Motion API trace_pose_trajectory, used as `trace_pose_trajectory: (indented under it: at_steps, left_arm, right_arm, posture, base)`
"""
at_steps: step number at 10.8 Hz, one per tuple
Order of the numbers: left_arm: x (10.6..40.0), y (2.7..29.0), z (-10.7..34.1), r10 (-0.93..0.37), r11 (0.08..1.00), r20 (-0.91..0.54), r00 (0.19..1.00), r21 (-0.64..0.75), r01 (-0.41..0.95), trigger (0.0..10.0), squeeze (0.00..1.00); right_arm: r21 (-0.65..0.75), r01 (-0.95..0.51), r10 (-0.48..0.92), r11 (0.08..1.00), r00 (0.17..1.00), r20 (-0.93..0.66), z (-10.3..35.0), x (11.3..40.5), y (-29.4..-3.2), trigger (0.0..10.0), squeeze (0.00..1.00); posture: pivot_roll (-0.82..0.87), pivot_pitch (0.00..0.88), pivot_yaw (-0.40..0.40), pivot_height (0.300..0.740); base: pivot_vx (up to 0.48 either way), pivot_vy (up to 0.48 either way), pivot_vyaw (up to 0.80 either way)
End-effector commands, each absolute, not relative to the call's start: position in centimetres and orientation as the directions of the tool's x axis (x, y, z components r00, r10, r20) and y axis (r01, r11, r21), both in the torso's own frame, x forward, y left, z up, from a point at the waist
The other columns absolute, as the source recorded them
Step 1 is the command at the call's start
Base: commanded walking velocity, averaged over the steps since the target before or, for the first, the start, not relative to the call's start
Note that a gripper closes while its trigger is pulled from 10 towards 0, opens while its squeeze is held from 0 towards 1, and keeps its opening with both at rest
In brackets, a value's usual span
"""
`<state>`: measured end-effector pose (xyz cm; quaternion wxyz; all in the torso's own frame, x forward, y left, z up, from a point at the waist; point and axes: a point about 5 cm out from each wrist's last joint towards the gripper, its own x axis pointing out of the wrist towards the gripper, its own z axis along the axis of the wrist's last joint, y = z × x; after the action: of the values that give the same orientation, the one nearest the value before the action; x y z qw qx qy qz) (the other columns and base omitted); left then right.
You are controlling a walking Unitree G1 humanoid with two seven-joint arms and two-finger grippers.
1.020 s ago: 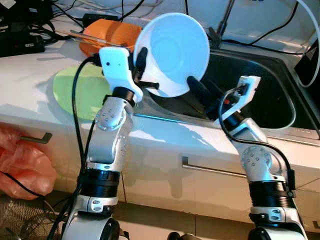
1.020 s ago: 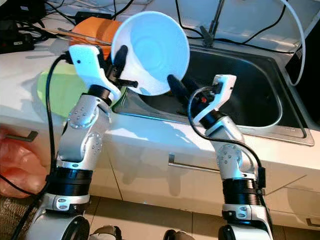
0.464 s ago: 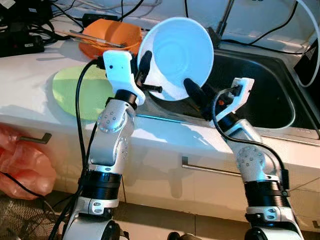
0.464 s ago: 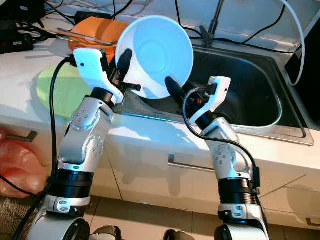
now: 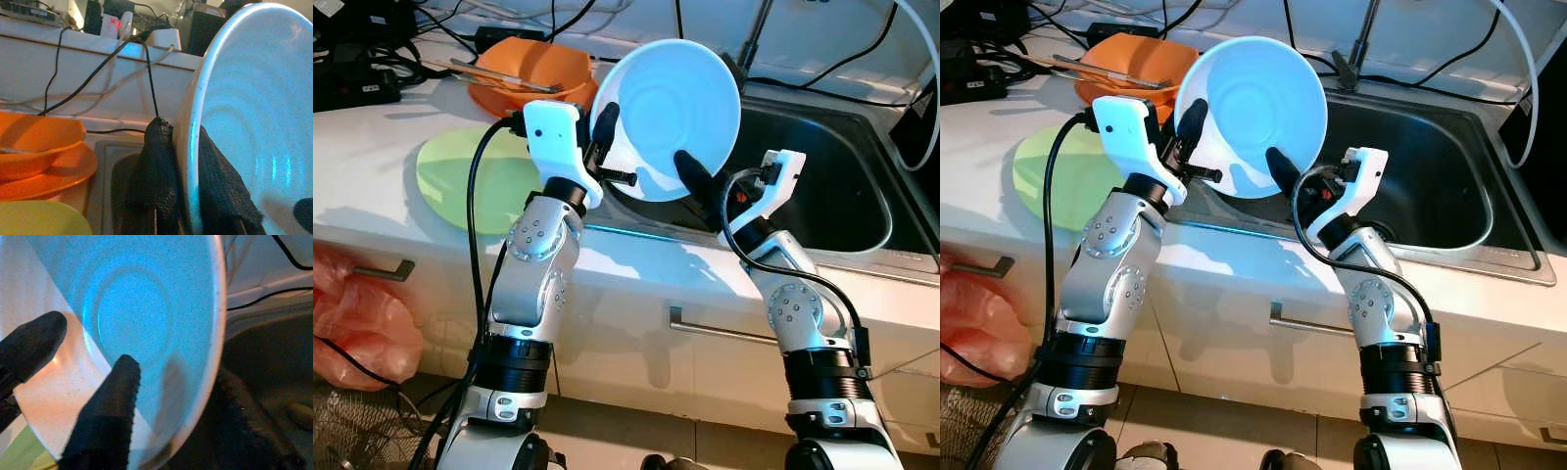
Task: Kitchen organization
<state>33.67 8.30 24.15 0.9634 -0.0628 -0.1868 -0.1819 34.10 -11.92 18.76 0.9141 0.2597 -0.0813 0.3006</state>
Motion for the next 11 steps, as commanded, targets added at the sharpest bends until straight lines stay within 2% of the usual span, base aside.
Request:
trace_pose_trajectory:
  at_steps: [1,9,10,11]
  left_arm:
    - [33.31,7.44,24.53,-0.366,0.913,0.401,0.84,-0.019,0.407,10.0,0.0]
    - [33.42,7.49,24.3,-0.368,0.924,0.396,0.841,0.059,0.377,10.0,0.0]
    - [33.46,7.52,24.26,-0.364,0.926,0.397,0.843,0.058,0.373,10.0,1.0]
    - [33.48,7.51,24.22,-0.366,0.925,0.396,0.842,0.056,0.376,10.0,1.0]
  right_arm:
    - [0.432,-0.576,0.49,0.694,0.817,0.303,18.74,34.3,-12.23,0.0,0.0]
    - [0.446,-0.563,0.478,0.696,0.827,0.298,18.61,34.49,-12.18,0.0,0.0]
    - [0.447,-0.562,0.477,0.696,0.827,0.297,18.61,34.51,-12.17,0.0,0.0]
    - [0.448,-0.561,0.476,0.696,0.828,0.297,18.62,34.53,-12.16,0.0,0.0]
  posture:
    - [0.13,0.087,-0.075,0.74]
    - [0.12,0.097,-0.08,0.74]
    - [0.13,0.097,-0.081,0.74]
    - [0.13,0.098,-0.082,0.74]
  base:
    - [0.0,0.0,0.0]
    - [0.0,0.0,0.0]
    - [0.0,0.0,0.0]
    - [0.0,0.0,0.0]
